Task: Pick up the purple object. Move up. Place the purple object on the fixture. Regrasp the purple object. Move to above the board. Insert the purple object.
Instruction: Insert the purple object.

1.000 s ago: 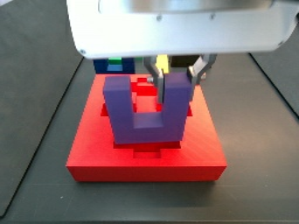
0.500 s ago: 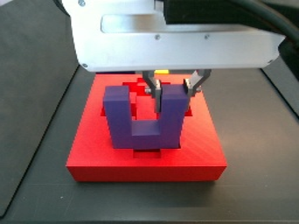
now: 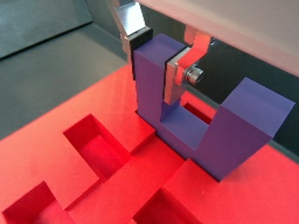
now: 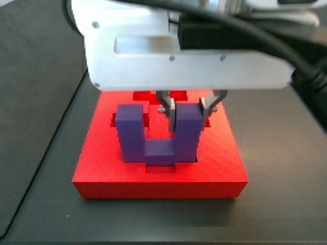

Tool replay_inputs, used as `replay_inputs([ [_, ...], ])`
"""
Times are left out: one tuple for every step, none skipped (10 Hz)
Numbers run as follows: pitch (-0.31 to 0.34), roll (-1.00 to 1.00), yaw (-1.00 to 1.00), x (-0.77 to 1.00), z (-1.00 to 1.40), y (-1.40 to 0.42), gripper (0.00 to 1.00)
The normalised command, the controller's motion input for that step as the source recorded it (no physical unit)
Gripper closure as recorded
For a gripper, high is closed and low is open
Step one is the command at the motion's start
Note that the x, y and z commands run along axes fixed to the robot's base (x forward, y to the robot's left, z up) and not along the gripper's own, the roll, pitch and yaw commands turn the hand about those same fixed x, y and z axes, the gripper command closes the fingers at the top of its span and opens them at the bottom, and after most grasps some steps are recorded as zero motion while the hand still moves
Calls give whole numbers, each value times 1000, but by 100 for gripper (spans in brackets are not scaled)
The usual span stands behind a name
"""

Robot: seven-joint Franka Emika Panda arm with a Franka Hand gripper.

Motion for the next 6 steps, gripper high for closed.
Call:
replay_inputs([
  [-29, 104, -83, 0, -400, -37, 100],
  [-17, 126, -97, 0, -417, -31, 100],
  [-29, 104, -97, 0, -443, -37, 100],
  [-20, 81, -74, 0, -366, -46, 100],
  [-9, 0, 0, 0, 0, 0, 100],
  [0, 0, 0, 0, 0, 0, 100],
])
